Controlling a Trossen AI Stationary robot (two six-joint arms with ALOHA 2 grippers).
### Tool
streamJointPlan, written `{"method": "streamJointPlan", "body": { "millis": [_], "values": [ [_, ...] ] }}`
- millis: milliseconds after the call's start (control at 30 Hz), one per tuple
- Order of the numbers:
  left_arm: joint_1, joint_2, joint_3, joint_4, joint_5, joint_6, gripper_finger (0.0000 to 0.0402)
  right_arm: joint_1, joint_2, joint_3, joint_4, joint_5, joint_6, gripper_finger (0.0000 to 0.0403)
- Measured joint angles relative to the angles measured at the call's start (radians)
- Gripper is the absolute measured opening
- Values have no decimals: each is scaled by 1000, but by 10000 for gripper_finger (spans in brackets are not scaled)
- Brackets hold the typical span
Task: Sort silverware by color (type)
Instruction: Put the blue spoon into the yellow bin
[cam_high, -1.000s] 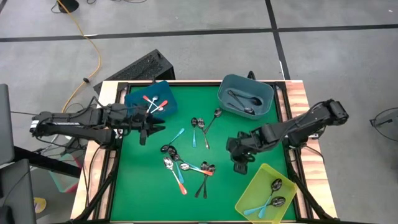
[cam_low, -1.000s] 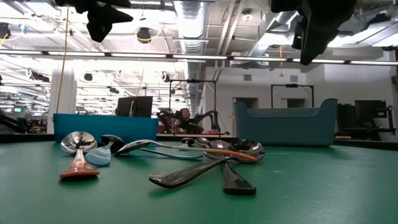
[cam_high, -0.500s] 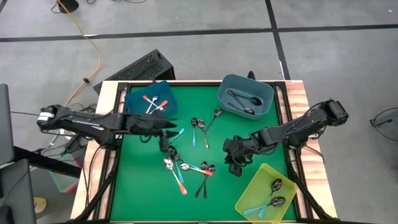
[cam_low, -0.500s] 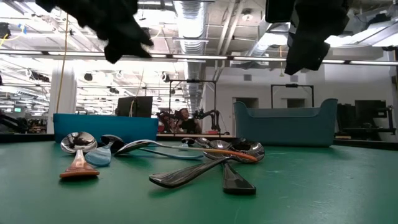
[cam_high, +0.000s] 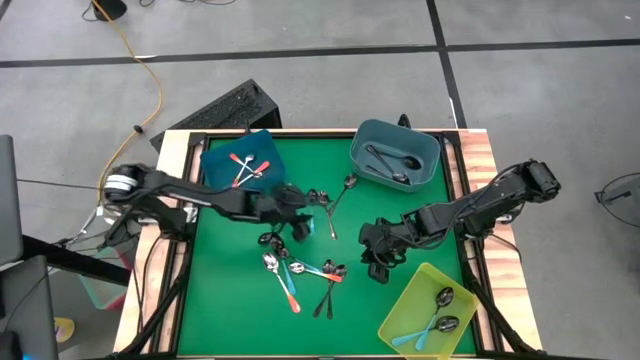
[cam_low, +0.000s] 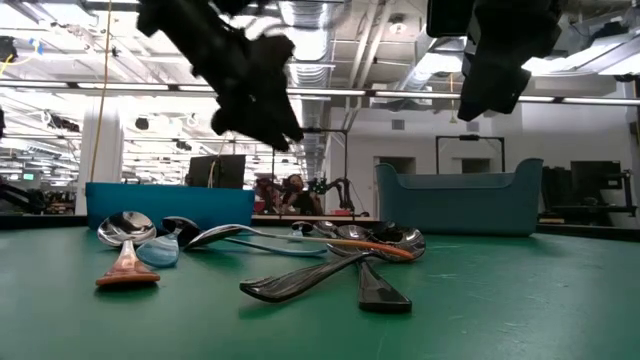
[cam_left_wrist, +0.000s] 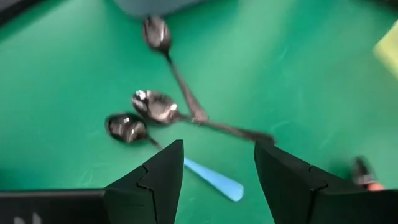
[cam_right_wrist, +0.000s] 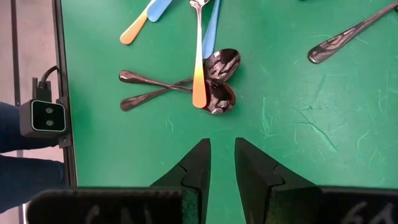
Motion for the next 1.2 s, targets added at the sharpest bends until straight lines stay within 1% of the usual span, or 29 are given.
{"method": "streamJointPlan", "body": {
  "millis": [100,200,300,433,600,700,900,967,1033,1100,1200],
  "values": [
    [0,103,61,-48,-9,-8,181,0,0,0,0,0,0,87],
    [4,192,106,-61,-4,-87,181,4,0,0,0,0,-1,87],
    [8,251,118,-62,13,-177,181,16,0,0,0,0,-1,87],
    [9,291,118,-41,13,-255,181,33,0,0,0,2,5,87],
    [8,326,118,21,-9,-255,181,34,0,0,0,3,21,87],
    [9,373,119,56,-14,-242,181,38,0,0,0,3,37,87],
    [10,437,125,80,-3,-309,178,58,0,0,-4,2,61,87],
    [11,438,125,77,10,-308,166,65,0,0,-4,3,70,87],
    [11,439,124,71,9,-296,142,65,0,0,-4,2,83,87],
    [11,440,123,65,9,-287,108,66,0,0,-4,2,85,87],
    [14,441,121,57,23,-258,44,66,0,0,-4,2,87,87]
  ]
}}
